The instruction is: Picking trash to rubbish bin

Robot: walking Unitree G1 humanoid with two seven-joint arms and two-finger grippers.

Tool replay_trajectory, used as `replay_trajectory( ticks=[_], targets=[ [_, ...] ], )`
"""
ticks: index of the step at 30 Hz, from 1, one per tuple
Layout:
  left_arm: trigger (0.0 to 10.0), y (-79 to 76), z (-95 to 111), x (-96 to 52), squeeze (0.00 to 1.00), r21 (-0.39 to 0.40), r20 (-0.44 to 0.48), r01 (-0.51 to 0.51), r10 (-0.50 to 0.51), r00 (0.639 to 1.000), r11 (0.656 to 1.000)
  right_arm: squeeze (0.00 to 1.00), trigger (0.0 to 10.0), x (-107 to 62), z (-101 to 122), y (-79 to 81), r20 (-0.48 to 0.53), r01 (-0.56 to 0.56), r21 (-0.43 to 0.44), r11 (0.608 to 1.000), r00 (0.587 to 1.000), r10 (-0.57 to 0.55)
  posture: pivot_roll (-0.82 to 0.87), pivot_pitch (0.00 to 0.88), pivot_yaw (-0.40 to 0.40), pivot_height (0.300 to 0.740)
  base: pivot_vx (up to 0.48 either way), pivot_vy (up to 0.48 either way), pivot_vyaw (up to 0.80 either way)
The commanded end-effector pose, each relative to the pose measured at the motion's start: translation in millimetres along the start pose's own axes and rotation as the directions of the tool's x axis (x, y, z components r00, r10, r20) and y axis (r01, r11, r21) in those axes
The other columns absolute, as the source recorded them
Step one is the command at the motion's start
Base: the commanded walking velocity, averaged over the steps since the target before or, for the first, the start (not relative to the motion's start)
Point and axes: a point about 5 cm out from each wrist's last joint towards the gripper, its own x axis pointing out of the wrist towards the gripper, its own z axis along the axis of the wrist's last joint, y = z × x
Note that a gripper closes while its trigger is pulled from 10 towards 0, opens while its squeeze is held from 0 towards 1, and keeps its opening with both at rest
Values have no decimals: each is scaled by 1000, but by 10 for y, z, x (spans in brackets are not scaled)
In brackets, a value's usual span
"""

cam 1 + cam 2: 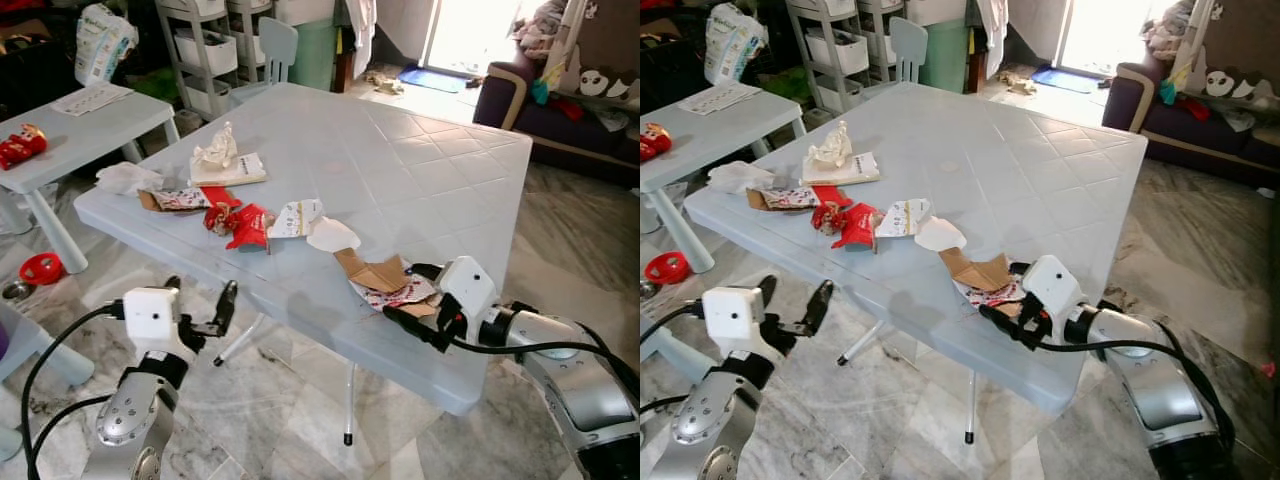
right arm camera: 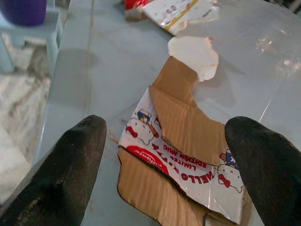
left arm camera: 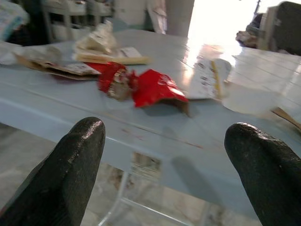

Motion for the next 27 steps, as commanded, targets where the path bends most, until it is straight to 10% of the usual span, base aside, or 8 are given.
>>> replay_trajectory(
  ticks=[1,3,4,5,6,25,26,27],
  targets=[
    [10000,-58,12,16,1000,0,-19,56,-56,998,998,1000,10000,-28,-28,8,-38,-26,-66,997,999,24,74,17,-5,740,0,0,0],
    [10000,-68,10,24,1000,-4,-28,68,-68,997,998,1000,10000,-32,-44,10,-49,-30,-81,996,998,27,74,17,-5,740,0,0,0],
    [10000,-72,12,41,592,-6,-36,74,-74,997,997,1000,10000,-33,-62,21,-62,-36,-100,994,998,30,73,20,-1,740,0,0,0],
    [10000,-75,13,55,0,-11,-44,79,-79,996,997,541,10000,-27,-80,26,-75,-31,-122,992,997,22,72,22,0,740,0,0,0],
    [10000,-75,15,63,0,-14,-48,81,-81,996,997,0,10000,-22,-90,29,-81,-26,-136,990,997,15,72,22,0,740,0,0,0],
    [10000,-174,66,88,0,-61,-73,159,-163,984,985,0,10000,240,-212,-49,-73,232,-174,957,966,-248,91,33,-2,740,0,0,0],
    [10000,-199,70,91,0,-63,-73,176,-180,981,982,0,7569,262,-193,-64,-64,253,-185,950,961,-268,93,32,-2,740,0,0,0],
    [10000,-199,70,91,0,-63,-73,176,-180,981,982,0,7569,262,-193,-64,-64,253,-185,950,961,-268,93,32,-2,740,0,0,0]
  ],
)
